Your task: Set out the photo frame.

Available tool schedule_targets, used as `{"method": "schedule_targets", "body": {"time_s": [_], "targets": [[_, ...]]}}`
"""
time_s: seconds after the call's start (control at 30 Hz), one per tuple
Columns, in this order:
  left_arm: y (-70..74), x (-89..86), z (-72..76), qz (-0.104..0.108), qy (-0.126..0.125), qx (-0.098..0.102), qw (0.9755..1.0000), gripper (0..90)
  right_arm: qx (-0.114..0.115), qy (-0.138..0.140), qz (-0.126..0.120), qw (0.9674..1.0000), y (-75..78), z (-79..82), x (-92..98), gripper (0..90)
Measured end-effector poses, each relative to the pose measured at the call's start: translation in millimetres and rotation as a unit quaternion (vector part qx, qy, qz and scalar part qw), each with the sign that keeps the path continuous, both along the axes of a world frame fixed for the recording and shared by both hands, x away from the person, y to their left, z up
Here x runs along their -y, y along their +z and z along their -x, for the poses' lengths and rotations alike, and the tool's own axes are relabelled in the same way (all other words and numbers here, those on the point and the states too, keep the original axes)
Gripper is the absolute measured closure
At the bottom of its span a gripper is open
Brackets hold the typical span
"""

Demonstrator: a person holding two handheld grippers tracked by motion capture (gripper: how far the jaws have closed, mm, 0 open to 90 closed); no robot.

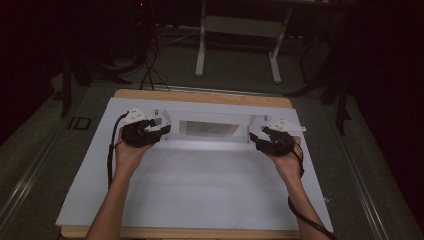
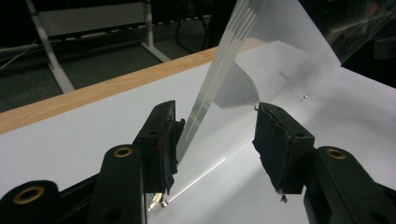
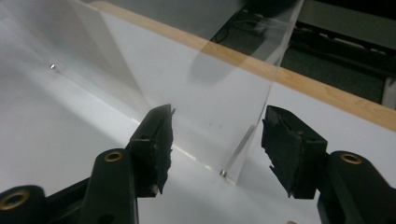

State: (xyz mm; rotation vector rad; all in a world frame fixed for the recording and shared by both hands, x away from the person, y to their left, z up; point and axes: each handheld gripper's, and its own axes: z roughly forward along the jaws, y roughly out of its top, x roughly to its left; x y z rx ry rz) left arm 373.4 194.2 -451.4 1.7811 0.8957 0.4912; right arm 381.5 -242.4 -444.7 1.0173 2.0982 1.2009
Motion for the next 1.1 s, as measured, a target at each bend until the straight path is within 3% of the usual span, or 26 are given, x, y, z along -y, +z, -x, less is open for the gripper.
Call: {"method": "schedule_targets", "body": {"time_s": [0.2, 0.3, 0.43, 0.53, 0.73, 1.1], "targets": [[0.5, 0.6, -2.1, 0.002, 0.005, 0.0, 1.0, 49.2, 0.006, 0.017, -0.006, 0.9998, -5.0, -11.9, -4.0, 41.5], [1.0, 1.1, -3.8, 0.0, 0.01, 0.002, 0.9999, 49.1, 0.009, 0.017, -0.008, 0.9998, -6.3, -13.5, -6.9, 44.3], [-0.6, 0.1, -6.0, 0.013, 0.011, 0.003, 0.9998, 48.5, 0.012, 0.009, -0.014, 0.9998, -7.4, -14.4, -7.9, 44.3], [-3.2, -1.2, -8.4, 0.031, -0.004, 0.007, 0.9995, 42.0, 0.01, 0.006, -0.017, 0.9998, -7.3, -15.6, -8.2, 44.3], [-11.7, 3.3, -16.6, 0.017, -0.002, 0.012, 0.9998, 35.1, 0.006, 0.0, -0.025, 0.9997, -6.8, -21.0, -8.7, 44.1], [-22.0, 6.4, -27.5, 0.019, 0.024, 0.016, 0.9994, 42.6, 0.007, -0.009, -0.036, 0.9993, -7.6, -29.3, -9.6, 43.5]]}}
